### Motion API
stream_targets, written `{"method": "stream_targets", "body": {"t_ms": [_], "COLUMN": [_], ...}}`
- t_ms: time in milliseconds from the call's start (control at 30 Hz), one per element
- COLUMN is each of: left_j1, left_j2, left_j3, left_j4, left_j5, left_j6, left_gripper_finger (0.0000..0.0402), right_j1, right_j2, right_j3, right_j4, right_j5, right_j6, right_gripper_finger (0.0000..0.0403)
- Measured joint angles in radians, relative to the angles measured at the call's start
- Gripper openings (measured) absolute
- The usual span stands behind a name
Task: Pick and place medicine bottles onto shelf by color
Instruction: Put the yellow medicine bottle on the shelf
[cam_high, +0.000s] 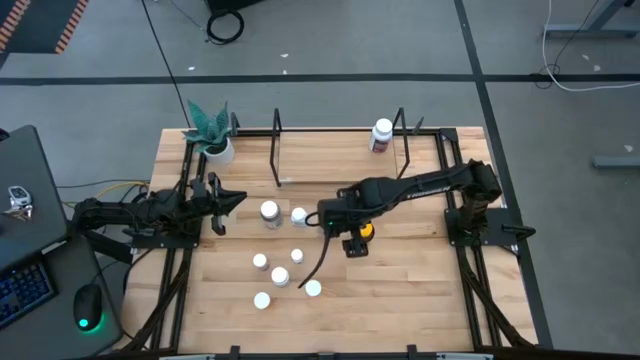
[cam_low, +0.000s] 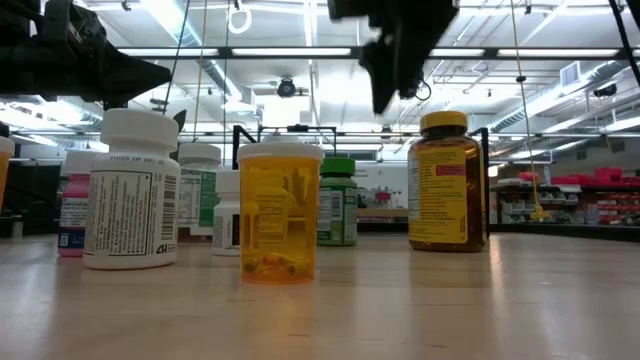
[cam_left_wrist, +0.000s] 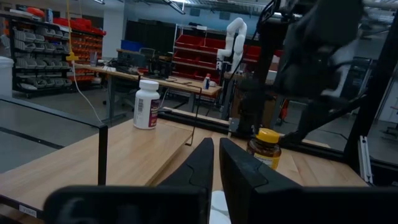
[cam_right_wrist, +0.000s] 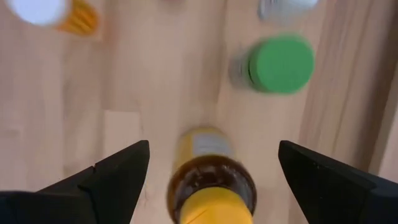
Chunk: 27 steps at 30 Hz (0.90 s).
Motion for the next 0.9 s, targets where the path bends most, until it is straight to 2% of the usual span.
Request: {"method": "stream_targets", "body": {"t_ms": [267, 633, 900], "left_j1": [0.000, 0.000, 0.000], "left_j2": [0.000, 0.000, 0.000], "left_j3": [0.000, 0.000, 0.000], "left_j4": [0.000, 0.001, 0.001], "left_j5": [0.000, 0.000, 0.000], "left_j6": [0.000, 0.000, 0.000], "left_gripper_finger": [0.0034, 0.0032, 0.0032], "right_j1": [-0.031, -0.030, -0.032], "right_j2": [-0.009, -0.011, -0.011], "right_j3": [-0.127, -0.196, -0.291], "right_j4": [0.033, 0.033, 0.106], "right_j5": [-0.006, -0.053, -0.054], "right_j6": [0.053, 0.133, 0.126], "right_gripper_finger": [0.0366, 0.0388, 0.0378]}}
